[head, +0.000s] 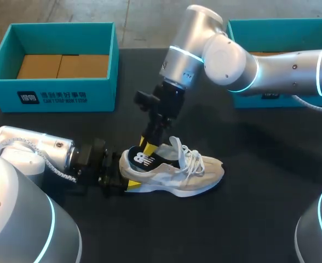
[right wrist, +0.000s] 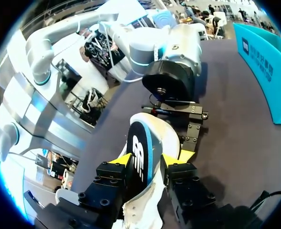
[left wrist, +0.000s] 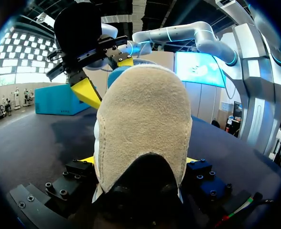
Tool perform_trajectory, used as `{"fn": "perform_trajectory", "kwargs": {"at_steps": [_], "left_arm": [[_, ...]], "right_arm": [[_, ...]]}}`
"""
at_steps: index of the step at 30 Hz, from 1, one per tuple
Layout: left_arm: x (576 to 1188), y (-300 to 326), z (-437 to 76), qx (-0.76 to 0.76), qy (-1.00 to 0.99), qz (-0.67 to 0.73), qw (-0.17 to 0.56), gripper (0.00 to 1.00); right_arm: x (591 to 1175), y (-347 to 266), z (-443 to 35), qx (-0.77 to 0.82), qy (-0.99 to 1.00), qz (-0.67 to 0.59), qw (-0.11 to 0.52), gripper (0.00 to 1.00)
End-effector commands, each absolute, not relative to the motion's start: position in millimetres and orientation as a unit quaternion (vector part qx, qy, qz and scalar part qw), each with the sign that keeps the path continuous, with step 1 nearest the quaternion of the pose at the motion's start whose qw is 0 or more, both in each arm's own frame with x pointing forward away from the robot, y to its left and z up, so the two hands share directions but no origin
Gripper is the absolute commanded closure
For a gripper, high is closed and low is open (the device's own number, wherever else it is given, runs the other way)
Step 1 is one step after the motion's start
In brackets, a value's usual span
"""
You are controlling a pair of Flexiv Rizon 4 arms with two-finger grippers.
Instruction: Take the shoe out of the shoebox, open the shoe tongue, remove and reinsert the insole, then place the shoe into the shoebox
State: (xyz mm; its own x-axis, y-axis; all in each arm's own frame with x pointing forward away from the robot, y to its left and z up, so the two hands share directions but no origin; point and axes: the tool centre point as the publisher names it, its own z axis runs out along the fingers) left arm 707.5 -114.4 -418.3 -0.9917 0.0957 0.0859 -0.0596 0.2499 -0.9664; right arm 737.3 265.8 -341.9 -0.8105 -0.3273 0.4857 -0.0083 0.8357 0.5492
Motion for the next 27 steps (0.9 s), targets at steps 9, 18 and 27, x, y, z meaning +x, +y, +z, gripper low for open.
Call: {"fn": "perform_trajectory", "kwargs": {"at_steps": [9, 18, 27], "left_arm": [[706.4, -113.9, -421.6, -0.011, -0.788, 0.612, 0.063, 1.00], [706.4, -113.9, -421.6, -0.011, -0.788, 0.612, 0.063, 1.00], [706.4, -113.9, -421.6, -0.011, -0.788, 0.612, 0.063, 1.00]], "right_arm": [[733.3, 268.1, -340.3, 0.091, -0.913, -0.270, 0.292, 0.64], [729.6, 269.2, -343.5, 0.087, -0.912, -0.274, 0.294, 0.65], [725.1, 270.4, -341.4, 0.081, -0.912, -0.273, 0.295, 0.65]]}}
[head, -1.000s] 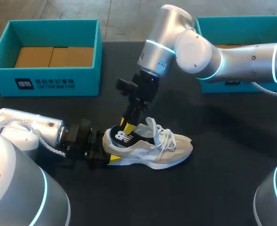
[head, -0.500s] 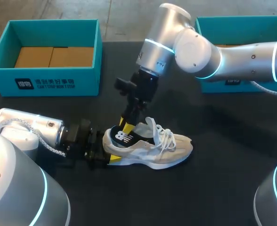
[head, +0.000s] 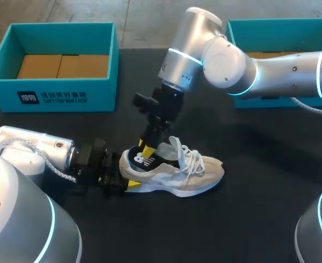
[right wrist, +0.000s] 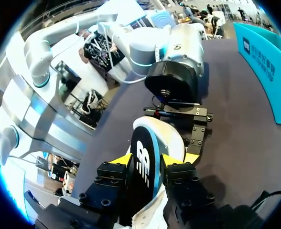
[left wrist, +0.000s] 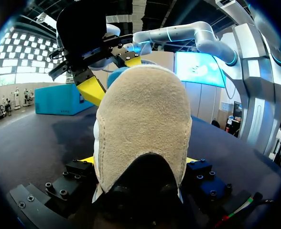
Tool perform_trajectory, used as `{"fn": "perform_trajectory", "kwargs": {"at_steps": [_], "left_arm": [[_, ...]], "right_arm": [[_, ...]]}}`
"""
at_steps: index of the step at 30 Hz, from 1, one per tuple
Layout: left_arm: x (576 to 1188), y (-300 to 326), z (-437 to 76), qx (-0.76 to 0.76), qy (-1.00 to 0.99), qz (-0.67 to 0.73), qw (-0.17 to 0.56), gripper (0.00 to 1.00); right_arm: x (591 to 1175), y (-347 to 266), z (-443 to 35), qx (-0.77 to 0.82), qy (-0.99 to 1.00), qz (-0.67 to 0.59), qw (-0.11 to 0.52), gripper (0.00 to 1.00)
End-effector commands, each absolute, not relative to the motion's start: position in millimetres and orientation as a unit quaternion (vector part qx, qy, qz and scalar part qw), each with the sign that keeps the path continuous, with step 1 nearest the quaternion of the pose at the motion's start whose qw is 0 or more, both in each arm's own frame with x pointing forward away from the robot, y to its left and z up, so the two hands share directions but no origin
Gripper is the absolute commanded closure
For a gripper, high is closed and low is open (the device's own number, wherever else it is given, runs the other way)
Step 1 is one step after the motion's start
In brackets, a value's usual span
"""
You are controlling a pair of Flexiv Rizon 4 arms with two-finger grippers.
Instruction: Take the shoe out of the shoebox, open the shoe tongue, remove and reinsert the insole, then place the shoe into the shoebox
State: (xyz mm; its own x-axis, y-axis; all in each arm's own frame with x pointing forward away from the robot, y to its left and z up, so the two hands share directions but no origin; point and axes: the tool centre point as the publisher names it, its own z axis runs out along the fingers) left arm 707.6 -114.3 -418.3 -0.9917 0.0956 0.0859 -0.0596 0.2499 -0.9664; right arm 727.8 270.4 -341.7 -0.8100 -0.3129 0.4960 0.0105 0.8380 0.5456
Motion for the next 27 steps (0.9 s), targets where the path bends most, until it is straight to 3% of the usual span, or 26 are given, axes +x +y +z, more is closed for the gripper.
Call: {"fn": "perform_trajectory", "kwargs": {"at_steps": [1, 27], "left_arm": [[706, -114, -422, -0.011, -0.788, 0.612, 0.063, 1.00], [706, -114, -422, -0.011, -0.788, 0.612, 0.063, 1.00]], "right_arm": [[725, 271, -341, 0.081, -0.912, -0.273, 0.295, 0.66], [718, 256, -349, 0.073, -0.909, -0.294, 0.288, 0.70]]}}
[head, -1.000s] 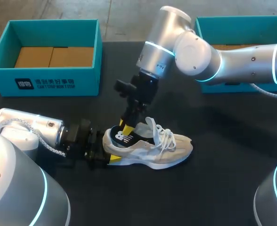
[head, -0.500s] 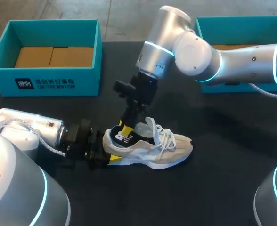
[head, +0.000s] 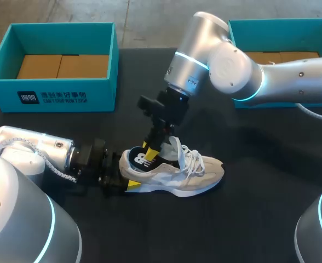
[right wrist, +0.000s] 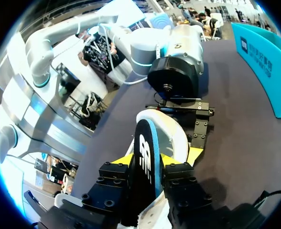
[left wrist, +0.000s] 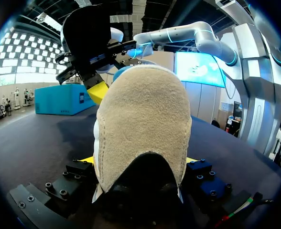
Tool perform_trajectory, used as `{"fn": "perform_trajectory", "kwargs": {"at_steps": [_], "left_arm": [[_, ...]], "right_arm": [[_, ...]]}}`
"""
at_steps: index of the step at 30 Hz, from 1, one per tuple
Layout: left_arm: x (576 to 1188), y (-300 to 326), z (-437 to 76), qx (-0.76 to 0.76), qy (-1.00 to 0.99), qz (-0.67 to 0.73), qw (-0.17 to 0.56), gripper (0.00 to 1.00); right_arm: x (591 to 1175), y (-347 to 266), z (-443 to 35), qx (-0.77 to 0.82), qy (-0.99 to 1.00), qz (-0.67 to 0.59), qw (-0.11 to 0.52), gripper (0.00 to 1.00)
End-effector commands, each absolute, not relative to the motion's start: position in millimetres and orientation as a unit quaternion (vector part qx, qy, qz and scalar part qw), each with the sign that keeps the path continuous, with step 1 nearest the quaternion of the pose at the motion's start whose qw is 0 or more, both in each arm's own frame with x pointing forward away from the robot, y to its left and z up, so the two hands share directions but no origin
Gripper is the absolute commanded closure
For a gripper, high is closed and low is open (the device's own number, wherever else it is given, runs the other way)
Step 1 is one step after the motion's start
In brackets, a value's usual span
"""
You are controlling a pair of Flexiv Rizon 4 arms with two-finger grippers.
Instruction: Take the shoe out of the shoebox, open the shoe tongue, remove and reinsert the insole, then place the shoe into the shoebox
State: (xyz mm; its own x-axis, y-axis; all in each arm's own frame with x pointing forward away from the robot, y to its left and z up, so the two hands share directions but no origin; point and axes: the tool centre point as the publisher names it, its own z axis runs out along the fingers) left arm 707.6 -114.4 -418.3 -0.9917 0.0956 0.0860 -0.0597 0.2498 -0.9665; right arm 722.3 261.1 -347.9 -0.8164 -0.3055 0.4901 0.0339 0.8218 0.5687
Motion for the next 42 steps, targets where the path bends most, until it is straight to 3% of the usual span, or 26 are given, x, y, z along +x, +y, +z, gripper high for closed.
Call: {"fn": "perform_trajectory", "kwargs": {"at_steps": [1, 8, 29, 36, 42], "left_arm": [[706, -114, -422, -0.011, -0.788, 0.612, 0.063, 1.00], [706, -114, -422, -0.011, -0.788, 0.612, 0.063, 1.00], [706, -114, -422, -0.011, -0.788, 0.612, 0.063, 1.00], [706, -114, -422, -0.011, -0.788, 0.612, 0.063, 1.00], [706, -114, -422, -0.011, -0.788, 0.612, 0.063, 1.00]], "right_arm": [[718, 256, -350, 0.073, -0.908, -0.294, 0.288, 0.70], [719, 254, -351, 0.072, -0.906, -0.298, 0.291, 0.76], [721, 270, -351, 0.075, -0.907, -0.298, 0.288, 0.76], [722, 270, -350, 0.073, -0.906, -0.299, 0.290, 0.87], [722, 274, -346, 0.075, -0.909, -0.290, 0.289, 0.87]]}}
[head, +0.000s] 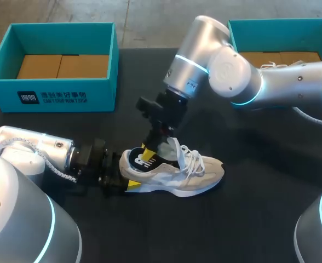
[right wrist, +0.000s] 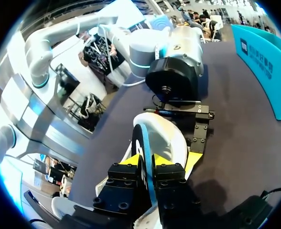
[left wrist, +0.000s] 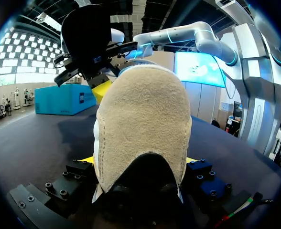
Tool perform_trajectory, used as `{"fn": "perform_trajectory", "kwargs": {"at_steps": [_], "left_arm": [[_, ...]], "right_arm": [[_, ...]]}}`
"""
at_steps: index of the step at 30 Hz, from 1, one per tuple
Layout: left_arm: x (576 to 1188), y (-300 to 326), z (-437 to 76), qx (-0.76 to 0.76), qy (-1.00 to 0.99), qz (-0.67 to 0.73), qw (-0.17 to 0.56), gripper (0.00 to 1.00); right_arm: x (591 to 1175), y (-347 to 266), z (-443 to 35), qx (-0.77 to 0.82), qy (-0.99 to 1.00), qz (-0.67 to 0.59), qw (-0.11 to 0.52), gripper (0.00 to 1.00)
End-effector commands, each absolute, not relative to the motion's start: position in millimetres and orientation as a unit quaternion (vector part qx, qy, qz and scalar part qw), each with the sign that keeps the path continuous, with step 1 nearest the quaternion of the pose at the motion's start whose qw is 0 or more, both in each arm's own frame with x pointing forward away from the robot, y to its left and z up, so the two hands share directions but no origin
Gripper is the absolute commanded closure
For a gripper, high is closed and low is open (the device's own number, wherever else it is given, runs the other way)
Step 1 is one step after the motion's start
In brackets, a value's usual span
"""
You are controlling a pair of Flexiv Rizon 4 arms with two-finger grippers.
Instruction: Take the shoe out of the shoebox, open the shoe tongue, remove and reinsert the insole, then place the shoe into the shoebox
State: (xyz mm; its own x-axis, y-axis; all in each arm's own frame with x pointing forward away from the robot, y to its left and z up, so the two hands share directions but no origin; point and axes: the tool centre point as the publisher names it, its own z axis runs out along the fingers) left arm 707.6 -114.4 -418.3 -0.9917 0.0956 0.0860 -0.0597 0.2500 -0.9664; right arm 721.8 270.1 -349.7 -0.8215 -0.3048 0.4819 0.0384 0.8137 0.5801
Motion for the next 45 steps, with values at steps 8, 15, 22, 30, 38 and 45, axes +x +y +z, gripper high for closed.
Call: {"fn": "perform_trajectory", "kwargs": {"at_steps": [8, 15, 22, 30, 38, 45], "left_arm": [[706, -114, -422, -0.011, -0.788, 0.612, 0.063, 1.00], [706, -114, -422, -0.011, -0.788, 0.612, 0.063, 1.00], [706, -114, -422, -0.011, -0.788, 0.612, 0.063, 1.00], [706, -114, -422, -0.011, -0.788, 0.612, 0.063, 1.00], [706, -114, -422, -0.011, -0.788, 0.612, 0.063, 1.00], [706, -114, -422, -0.011, -0.788, 0.612, 0.063, 1.00]], "right_arm": [[722, 277, -346, 0.080, -0.910, -0.284, 0.292, 0.87], [723, 276, -346, 0.078, -0.910, -0.284, 0.293, 1.00], [722, 274, -337, 0.074, -0.916, -0.276, 0.283, 1.00], [722, 271, -321, 0.075, -0.923, -0.273, 0.259, 1.00], [729, 268, -305, 0.088, -0.933, -0.284, 0.201, 1.00], [739, 268, -290, 0.108, -0.935, -0.315, 0.125, 1.00]]}}
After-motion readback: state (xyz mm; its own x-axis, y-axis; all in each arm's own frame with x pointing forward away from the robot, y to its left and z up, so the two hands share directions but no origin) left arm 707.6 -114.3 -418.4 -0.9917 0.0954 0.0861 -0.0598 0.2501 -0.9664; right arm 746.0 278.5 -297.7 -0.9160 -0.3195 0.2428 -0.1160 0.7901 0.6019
